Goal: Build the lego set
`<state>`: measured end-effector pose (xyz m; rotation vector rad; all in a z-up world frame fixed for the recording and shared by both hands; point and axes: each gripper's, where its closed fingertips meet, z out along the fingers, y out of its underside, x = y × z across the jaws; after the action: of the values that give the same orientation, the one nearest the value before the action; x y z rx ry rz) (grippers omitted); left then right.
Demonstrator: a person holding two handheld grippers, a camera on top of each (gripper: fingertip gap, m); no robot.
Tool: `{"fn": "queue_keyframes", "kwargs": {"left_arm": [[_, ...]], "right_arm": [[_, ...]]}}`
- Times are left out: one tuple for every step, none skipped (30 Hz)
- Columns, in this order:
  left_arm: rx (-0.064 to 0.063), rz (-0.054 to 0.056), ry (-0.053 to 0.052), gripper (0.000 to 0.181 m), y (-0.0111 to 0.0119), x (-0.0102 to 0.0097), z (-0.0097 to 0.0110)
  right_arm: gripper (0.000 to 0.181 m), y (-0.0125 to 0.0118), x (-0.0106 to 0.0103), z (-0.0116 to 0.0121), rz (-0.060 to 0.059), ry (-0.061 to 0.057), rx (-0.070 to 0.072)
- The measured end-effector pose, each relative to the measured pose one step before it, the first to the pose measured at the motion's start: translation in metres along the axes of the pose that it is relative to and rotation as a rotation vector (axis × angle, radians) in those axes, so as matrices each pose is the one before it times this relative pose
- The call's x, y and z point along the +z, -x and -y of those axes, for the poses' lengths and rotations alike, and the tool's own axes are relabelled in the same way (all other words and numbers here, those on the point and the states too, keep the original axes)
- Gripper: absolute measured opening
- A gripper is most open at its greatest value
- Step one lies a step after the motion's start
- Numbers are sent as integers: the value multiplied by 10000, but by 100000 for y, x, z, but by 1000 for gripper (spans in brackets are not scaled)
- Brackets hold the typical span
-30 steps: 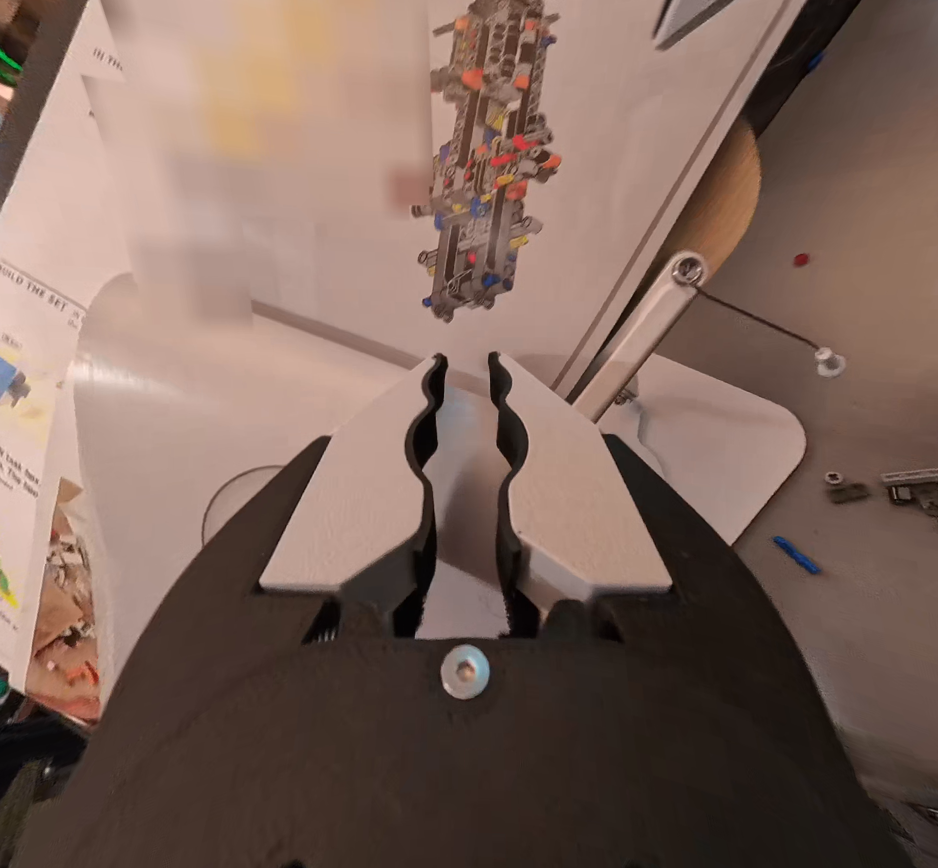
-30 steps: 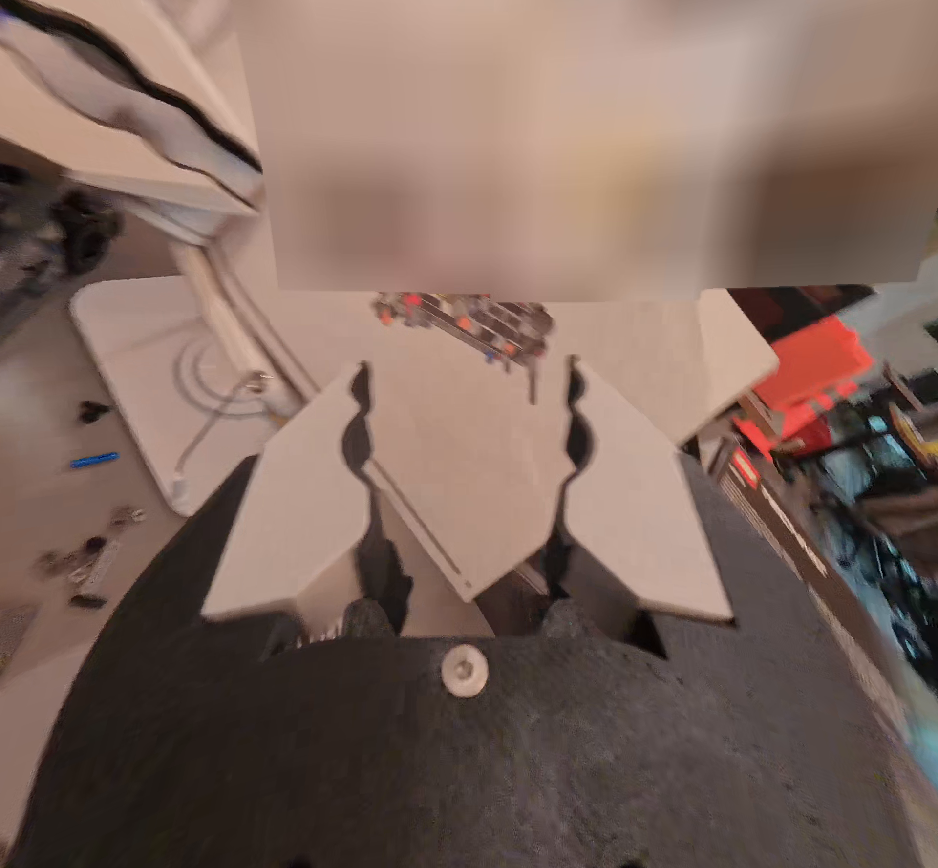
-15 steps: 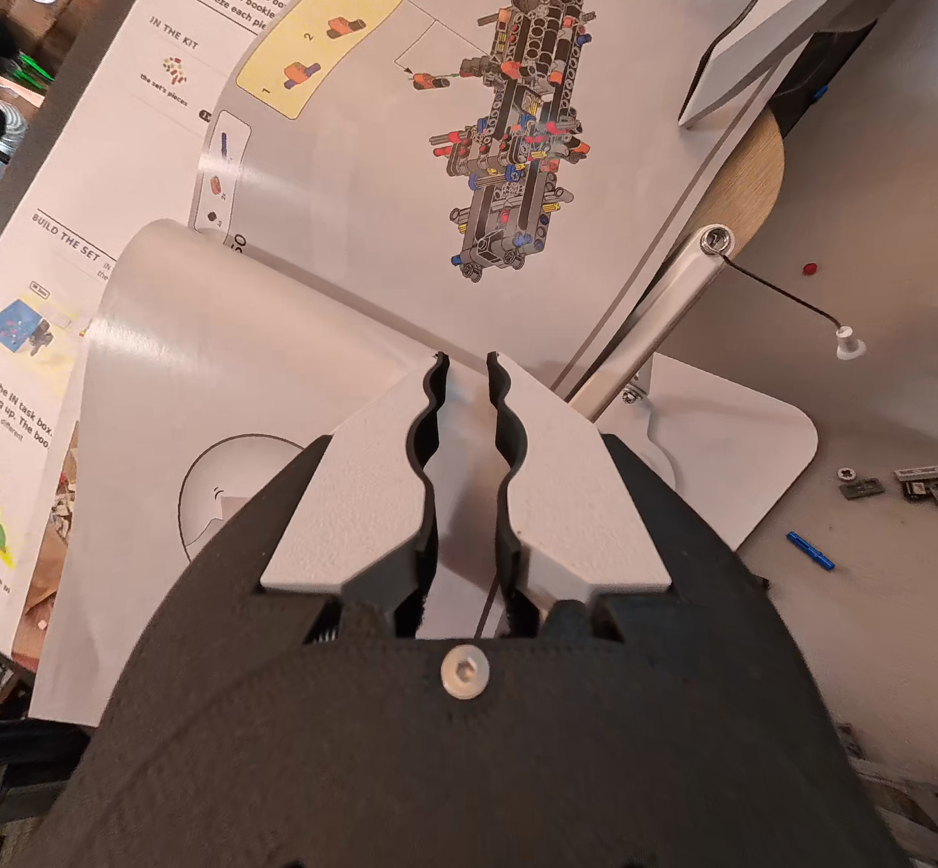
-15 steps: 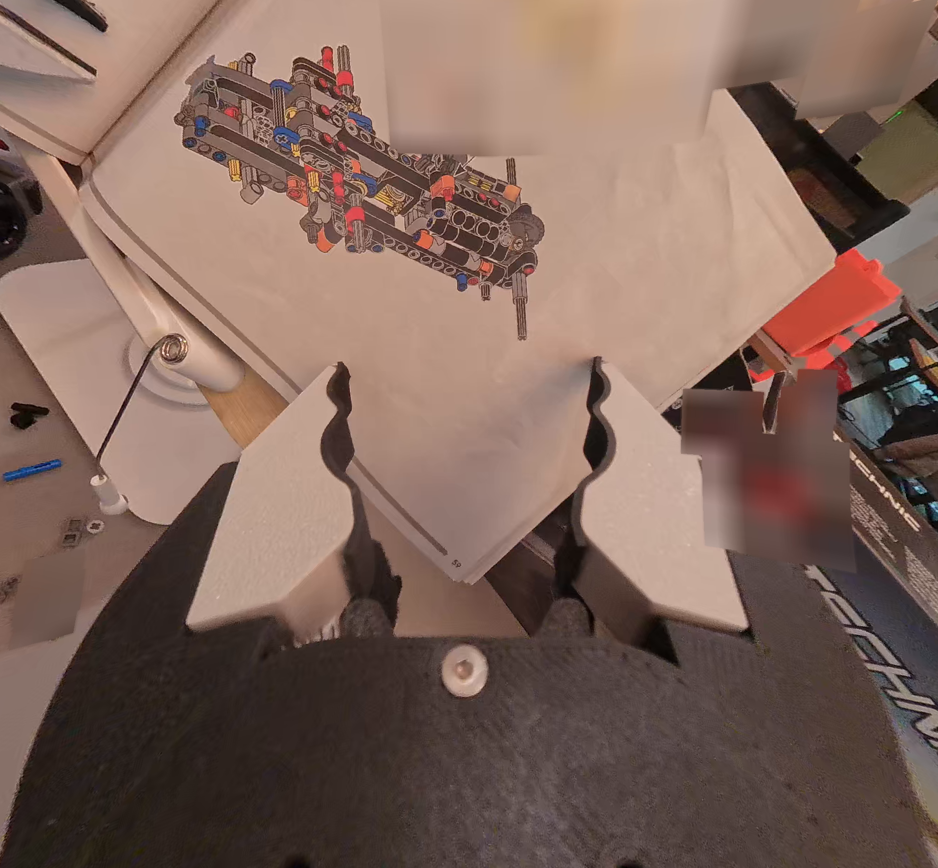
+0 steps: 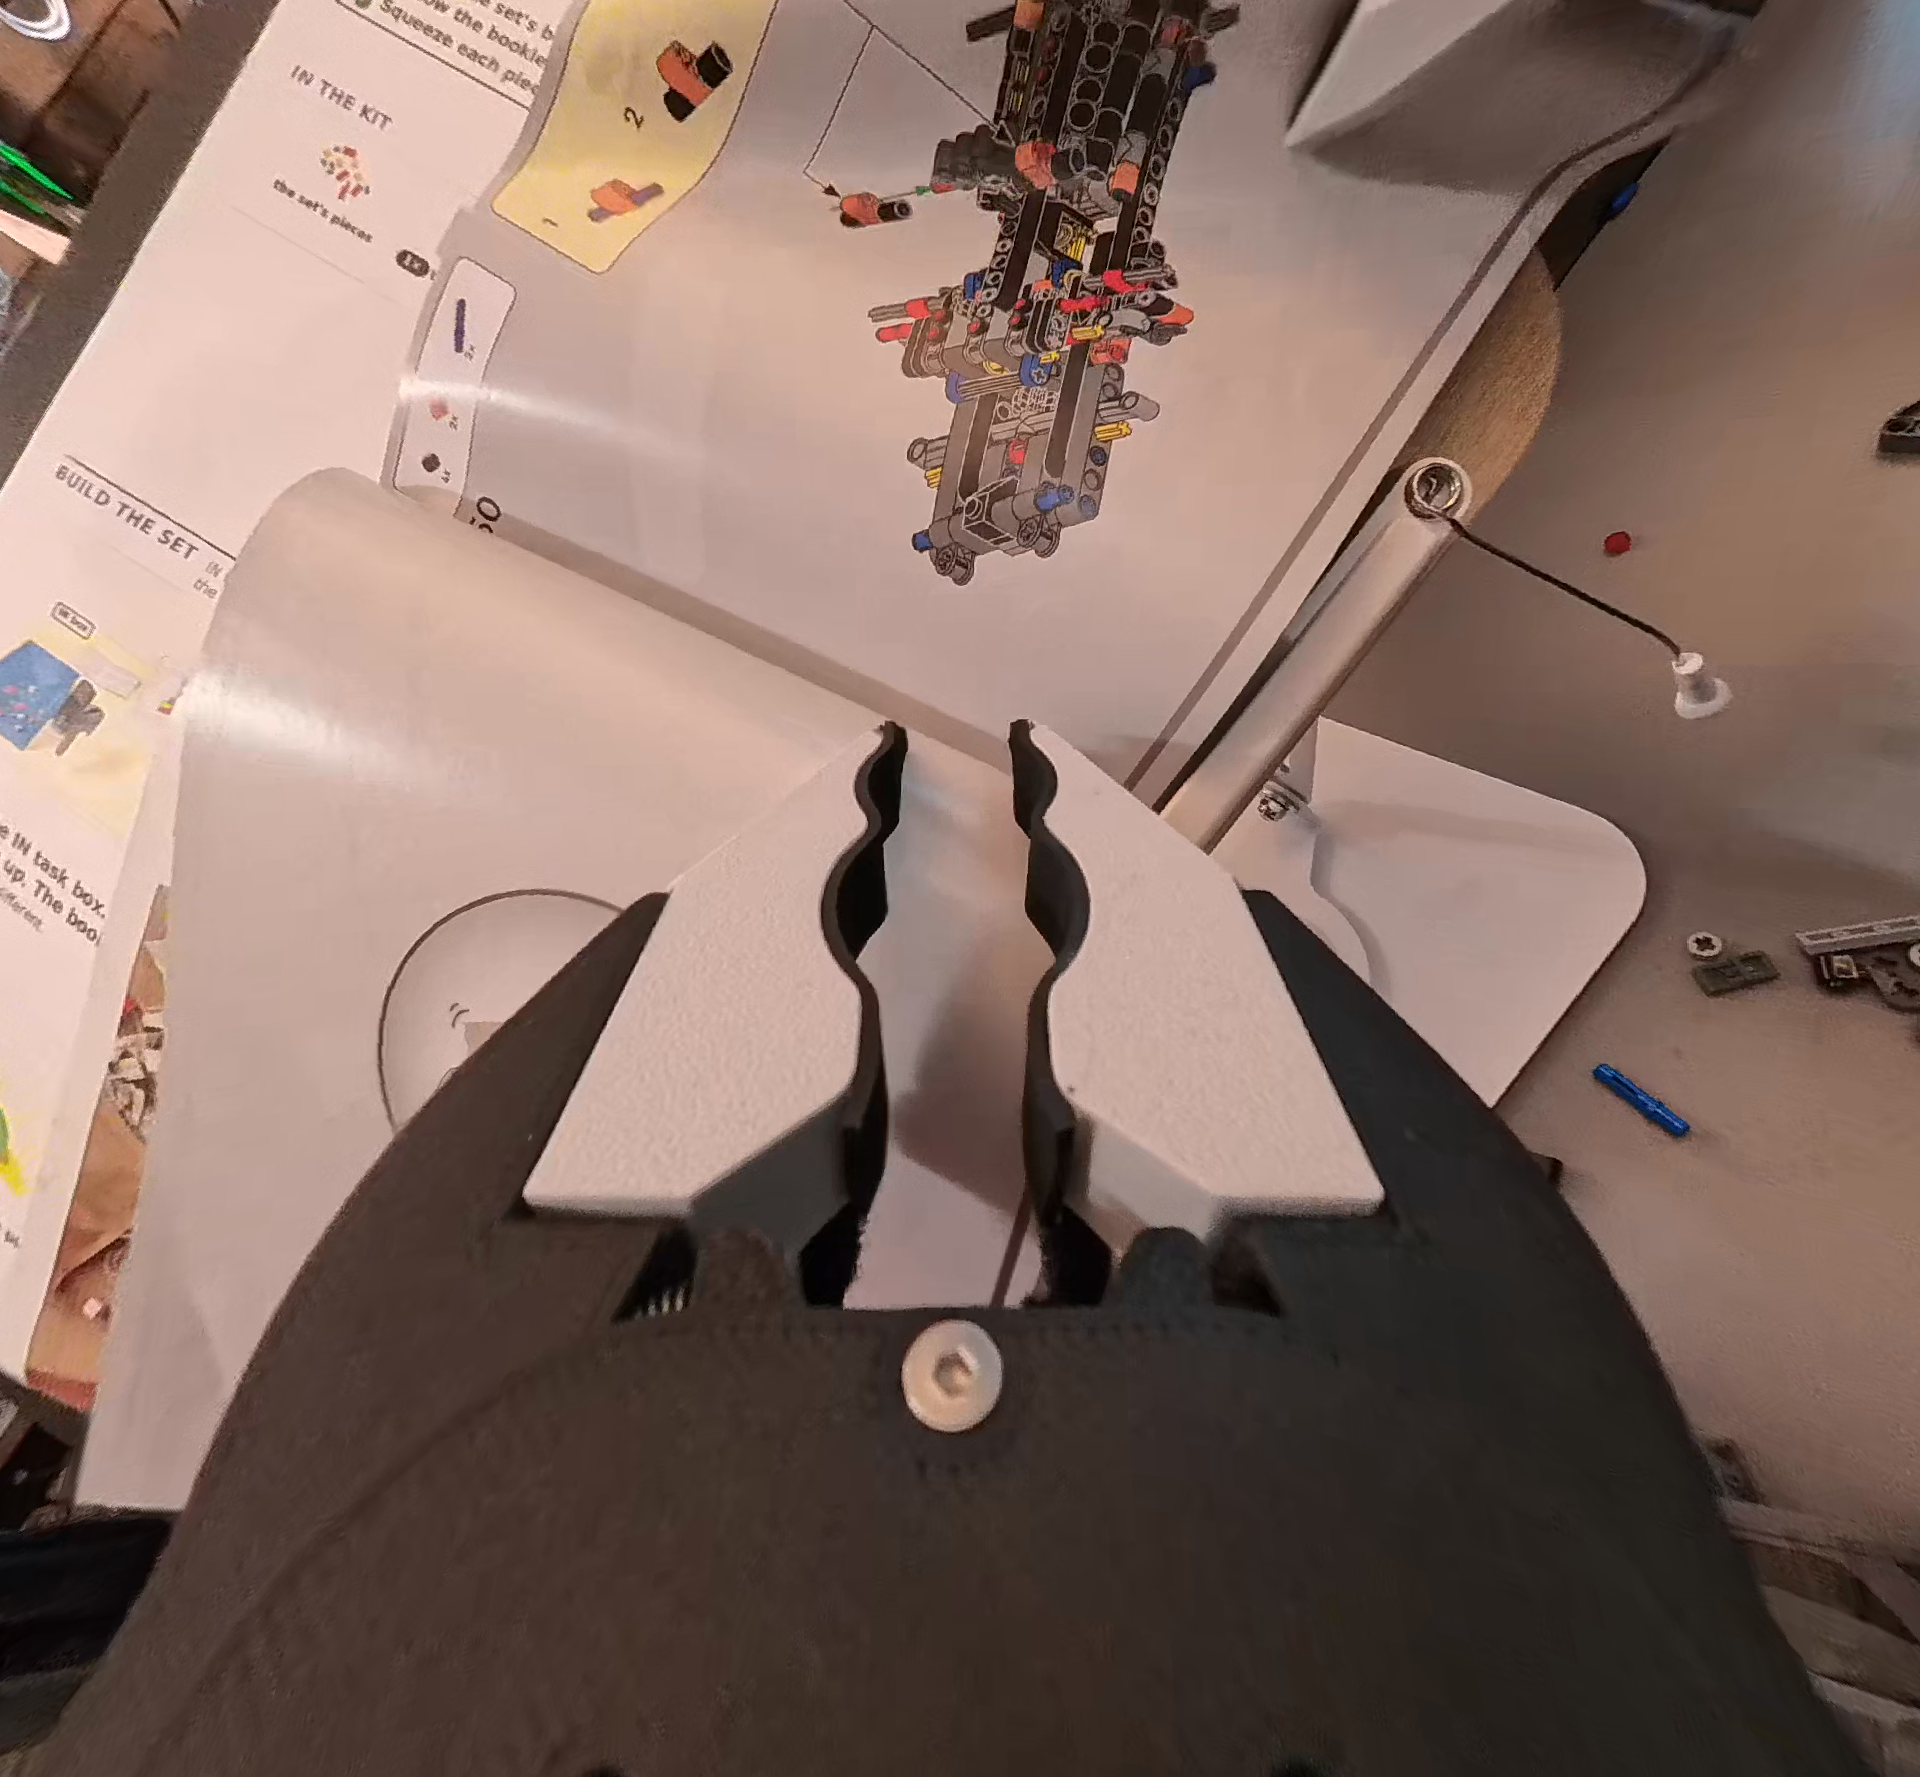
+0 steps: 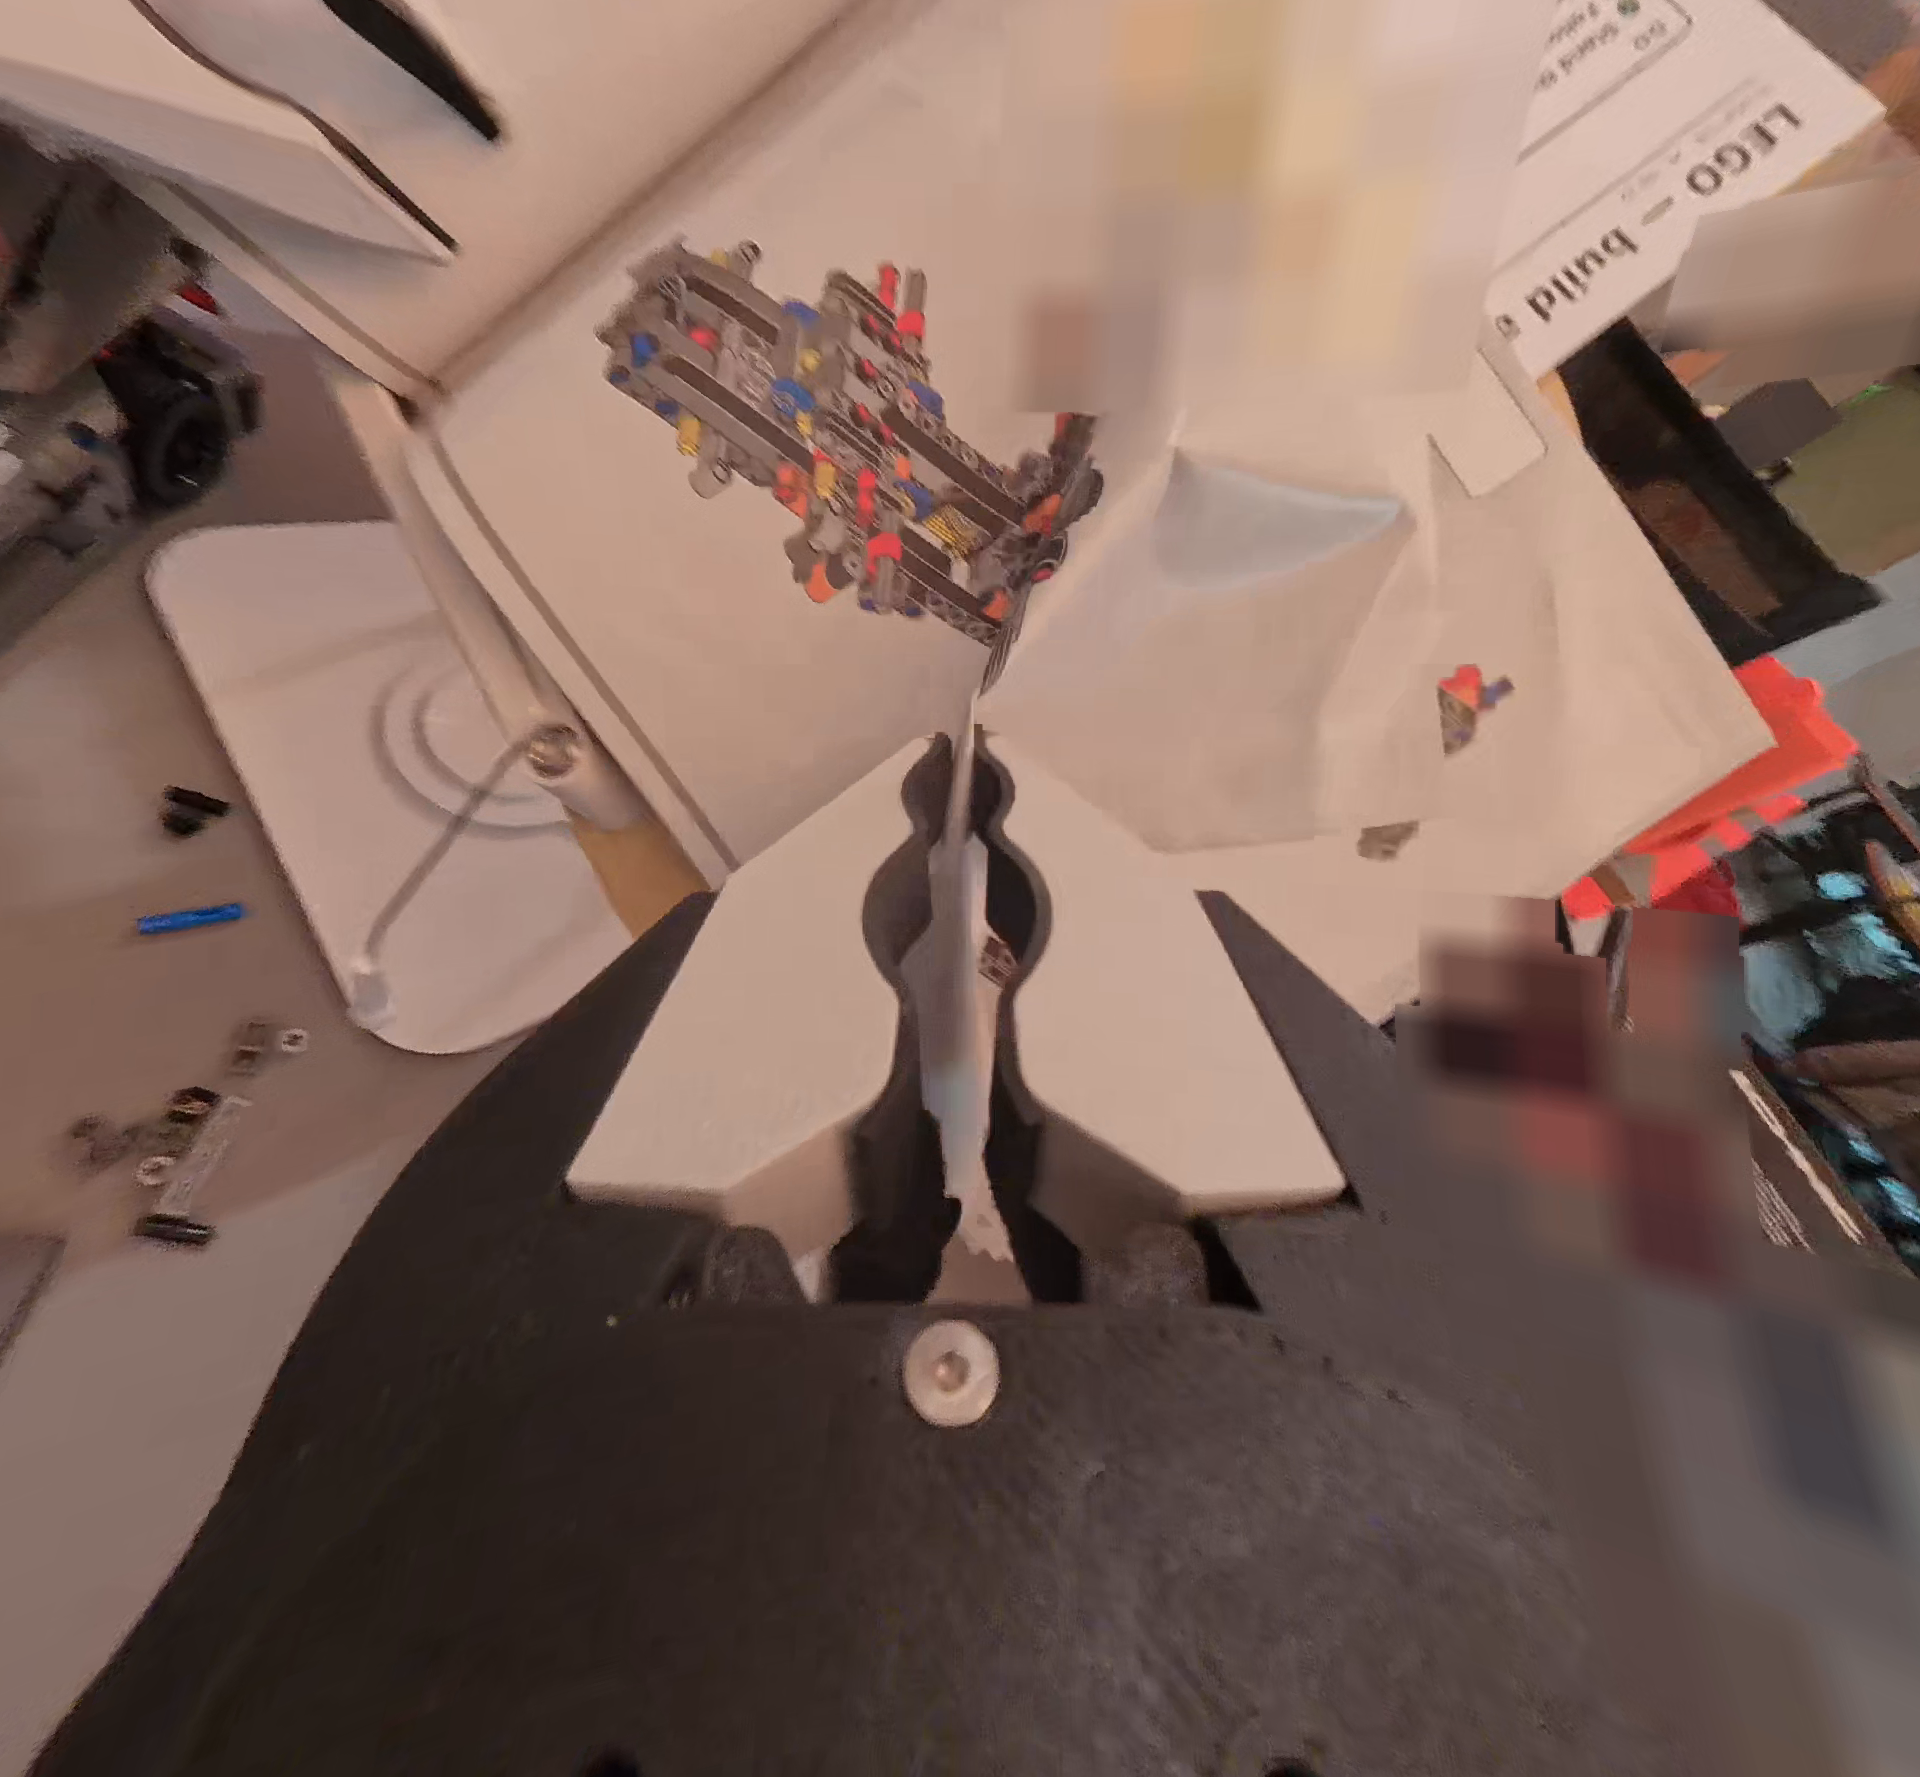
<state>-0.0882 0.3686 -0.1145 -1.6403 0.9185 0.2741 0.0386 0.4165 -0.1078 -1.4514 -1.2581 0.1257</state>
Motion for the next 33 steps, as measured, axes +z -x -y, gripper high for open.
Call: {"fn": "queue_keyframes", "kwargs": {"left_arm": [[24, 107, -97, 24, 186, -195, 151], [2, 113, -107, 31, 217, -215, 168], [-15, -8, -72, 40, 71, -196, 136], [-86, 35, -99, 50, 140, -203, 185], [-124, 96, -147, 63, 193, -220, 272], [-84, 15, -194, 75, 13, -210, 377], [-66, -41, -156, 84, -154, -190, 371], [-18, 7, -160, 92, -199, -165, 420], [90, 71, -150, 99, -216, -179, 422], [163, 5, -123, 107, -429, -112, 407], [159, 7, -69, 112, -477, -69, 352], [172, -12, -55, 115, -536, -62, 317], [175, 148, 19, 116, -280, -21, 185], [161, 164, 103, 115, -191, 37, 39], [146, 410, 100, 114, 275, -36, 17], [289, 371, -174, 112, 262, -191, 339], [229, 350, -1, 111, 289, -125, 51], [59, 253, 155, 106, 248, -52, -227], [-18, 273, 106, 90, 351, -135, -268], [-6, 325, -4, 73, 540, -168, -182], [-6, 282, 6, 58, 570, -168, -244], [-109, 151, 1, 51, 491, -146, -249], [-241, -18, -36, 44, 345, -182, -190], [-303, -65, -18, 33, 355, -256, -244], [-294, -136, -22, 18, 291, -258, -267], [-296, -52, -12, 15, 425, -255, -342], [-297, 24, -9, 14, 567, -276, -417], [-323, -39, 2, 10, 520, -318, -484], [-365, -109, 25, 2, 465, -319, -583], [-425, -235, 9, 0, 307, -242, -578], [-538, -129, -5, 0, 475, -264, -594], [-537, -124, -50, 0, 494, -237, -532], [-537, -313, -49, 0, 164, -152, -507]], "right_arm": [[0, 474, -241, 655, 293, -165, 117], [0, 444, -306, 747, 283, -159, 135], [0, 414, -352, 883, 238, -224, 116], [0, 439, -386, 1037, 239, -327, 134], [0, 502, -316, 1015, 290, -324, 217], [0, 562, -187, 876, 316, -246, 287], [0, 574, -110, 790, 280, -230, 250], [0, 593, -24, 763, 236, -274, 155], [0, 661, 91, 653, 253, -243, 190], [0, 684, 212, 565, 285, -204, 321], [0, 684, 240, 595, 265, -252, 289], [0, 735, 264, 560, 284, -275, 175], [0, 806, 309, 418, 350, -224, 184], [0, 602, 299, 285, 265, -173, 233], [0, 116, 119, 440, -19, -279, 230], [0, 175, -30, 726, 56, -454, 270], [0, 648, -7, 665, 404, -354, 331], [0, 662, 53, 308, 400, -96, 225], [7, 571, 50, 162, 276, -29, -66], [18, 538, 24, 193, 230, -75, -256], [29, 123, -59, 199, 1, -68, -230], [37, -237, -233, 351, -166, -137, -135], [47, -217, -383, 593, -70, -290, -51], [54, -342, -556, 775, -76, -417, 38], [55, -658, -706, 769, -192, -419, 82], [52, -869, -763, 452, -240, -252, 11], [53, -1339, -748, -79, -459, -7, -118], [61, -2092, -645, -839, -878, 313, -247], [70, -2297, -412, -1602, -971, 643, -324], [78, -1819, -116, -1820, -680, 659, -232], [87, -1479, 107, -1615, -510, 469, -12], [95, -1468, 258, -1540, -560, 473, 146], [103, -1289, 320, -1510, -540, 584, 130]]}}
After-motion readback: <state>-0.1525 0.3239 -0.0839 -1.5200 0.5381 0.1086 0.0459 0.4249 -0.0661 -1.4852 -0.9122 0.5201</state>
